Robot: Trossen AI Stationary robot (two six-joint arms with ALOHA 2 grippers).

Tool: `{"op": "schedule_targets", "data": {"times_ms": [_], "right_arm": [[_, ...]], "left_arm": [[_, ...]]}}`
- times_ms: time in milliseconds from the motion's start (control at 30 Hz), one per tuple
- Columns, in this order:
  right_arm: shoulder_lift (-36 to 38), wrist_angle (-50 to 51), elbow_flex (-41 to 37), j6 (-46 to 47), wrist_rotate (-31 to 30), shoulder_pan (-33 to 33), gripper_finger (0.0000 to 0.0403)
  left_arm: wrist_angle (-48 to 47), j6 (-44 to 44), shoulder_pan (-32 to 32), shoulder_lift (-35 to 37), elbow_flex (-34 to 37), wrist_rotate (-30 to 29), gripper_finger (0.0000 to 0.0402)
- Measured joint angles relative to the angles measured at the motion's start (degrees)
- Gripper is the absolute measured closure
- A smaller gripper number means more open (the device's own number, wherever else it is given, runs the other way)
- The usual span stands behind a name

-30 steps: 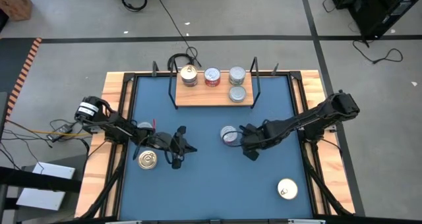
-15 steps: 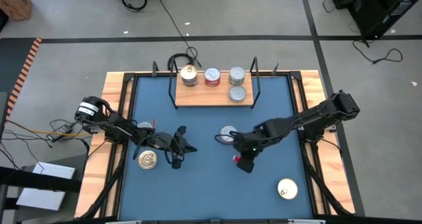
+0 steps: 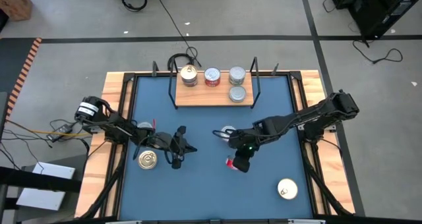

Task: Stack canned seafood by type on shelf
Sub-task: Put the red tuna can on the shelf aligned with the other red tuna cans

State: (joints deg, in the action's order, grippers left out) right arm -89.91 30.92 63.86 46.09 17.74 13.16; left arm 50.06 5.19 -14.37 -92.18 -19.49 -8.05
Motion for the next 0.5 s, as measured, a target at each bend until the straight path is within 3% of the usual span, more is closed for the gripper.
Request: {"op": "schedule_targets", "data": {"times_ms": [500], "right_arm": [[-5.89, -8.76, -1.07, -0.94, 6.19, 0.77, 0.0403]], "left_arm": [[-0.61, 0.87, 0.00, 0.00, -0.26, 0.26, 0.0397]]}}
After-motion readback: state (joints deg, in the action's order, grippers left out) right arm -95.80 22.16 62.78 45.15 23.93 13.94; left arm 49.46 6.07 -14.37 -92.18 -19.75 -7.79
